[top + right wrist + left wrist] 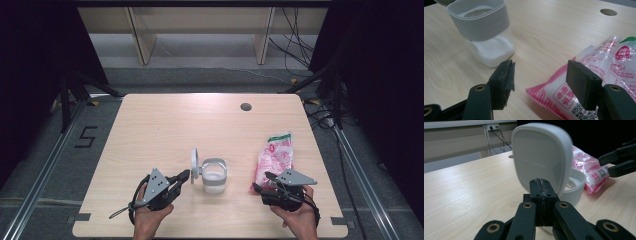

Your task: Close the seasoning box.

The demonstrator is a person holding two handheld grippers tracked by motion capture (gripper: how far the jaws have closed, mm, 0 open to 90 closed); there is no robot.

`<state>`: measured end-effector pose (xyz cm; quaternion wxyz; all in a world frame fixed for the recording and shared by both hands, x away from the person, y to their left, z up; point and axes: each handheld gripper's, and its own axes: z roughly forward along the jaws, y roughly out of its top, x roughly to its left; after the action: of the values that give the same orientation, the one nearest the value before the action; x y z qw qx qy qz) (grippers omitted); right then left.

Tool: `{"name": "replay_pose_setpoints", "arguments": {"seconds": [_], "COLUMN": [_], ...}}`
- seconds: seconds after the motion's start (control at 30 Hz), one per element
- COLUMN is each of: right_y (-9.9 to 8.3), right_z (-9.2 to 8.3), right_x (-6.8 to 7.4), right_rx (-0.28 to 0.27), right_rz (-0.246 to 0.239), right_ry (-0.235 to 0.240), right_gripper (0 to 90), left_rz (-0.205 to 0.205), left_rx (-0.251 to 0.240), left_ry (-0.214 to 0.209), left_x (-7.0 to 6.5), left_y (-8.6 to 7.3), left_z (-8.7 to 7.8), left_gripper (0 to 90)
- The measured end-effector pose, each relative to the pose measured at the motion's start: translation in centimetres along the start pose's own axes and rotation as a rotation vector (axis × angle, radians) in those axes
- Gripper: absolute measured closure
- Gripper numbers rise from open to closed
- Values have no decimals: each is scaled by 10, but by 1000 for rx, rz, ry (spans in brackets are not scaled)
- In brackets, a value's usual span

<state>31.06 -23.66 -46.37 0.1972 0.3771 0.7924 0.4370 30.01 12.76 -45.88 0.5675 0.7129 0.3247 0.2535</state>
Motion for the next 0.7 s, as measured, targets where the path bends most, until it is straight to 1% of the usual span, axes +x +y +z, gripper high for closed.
{"name": "replay_pose_setpoints", "arguments": {"seconds": [0.03, 0.07, 0.1, 0.17, 0.2, 0.23, 0.3, 0.33, 0.37, 0.4, 0.43, 0.47, 0.5, 0.53, 0.57, 0.6, 0.63, 0.67, 0.7], "right_y": [0, 0, 0, 0, 0, 0, -1, -1, -1, -1, -2, -2, -2, -3, -2, -2, -3, -3, -3], "right_z": [0, 1, 1, 1, 1, 1, 1, 1, 1, 1, 0, 1, 2, -1, -1, 0, 0, -1, -1], "right_x": [1, 0, 1, 2, 3, 3, 6, 5, 7, 6, 6, 8, 8, 11, 12, 11, 11, 11, 10], "right_rx": [1, -3, -2, -4, -4, -13, -7, 1, 1, -7, -2, 3, -5, 22, 9, -1, 1, 5, 3], "right_rz": [4, -12, -4, -16, -7, -26, 5, -17, 2, -28, -26, -18, -25, 18, 20, 9, -5, -3, -20], "right_ry": [10, 16, 10, 15, 20, 3, 15, 21, 25, 17, 12, 32, 38, 25, 30, 22, 29, 21, 23], "right_gripper": [394, 394, 394, 395, 395, 396, 401, 402, 401, 401, 401, 401, 401, 402, 402, 402, 401, 402, 403], "left_rz": [14, 13, 18, 12, 27, 18, 11, 14, 3, 14, 8, 18, 15, 17, 25, 15, 6, 27, 20], "left_rx": [14, 12, 10, 13, 13, 1, 0, 6, 2, 2, -10, 2, 1, 1, 0, -3, -3, -3, -4], "left_ry": [1, 2, 1, 2, 0, -6, -12, -6, -5, -8, -14, -10, -11, -13, -16, -15, -15, -21, -19], "left_x": [-1, -1, -1, -2, -1, -2, -1, -2, -3, -3, -3, -4, -5, -5, -5, -6, -7, -7, -8], "left_y": [3, 4, 5, 6, 7, 7, 8, 9, 9, 10, 10, 11, 11, 11, 12, 12, 13, 14, 14], "left_z": [0, 1, 1, 2, 2, 4, 5, 4, 5, 5, 7, 7, 7, 8, 8, 8, 9, 9, 10], "left_gripper": [892, 892, 892, 892, 892, 892, 892, 892, 892, 892, 892, 892, 892, 892, 892, 892, 892, 892, 892]}}
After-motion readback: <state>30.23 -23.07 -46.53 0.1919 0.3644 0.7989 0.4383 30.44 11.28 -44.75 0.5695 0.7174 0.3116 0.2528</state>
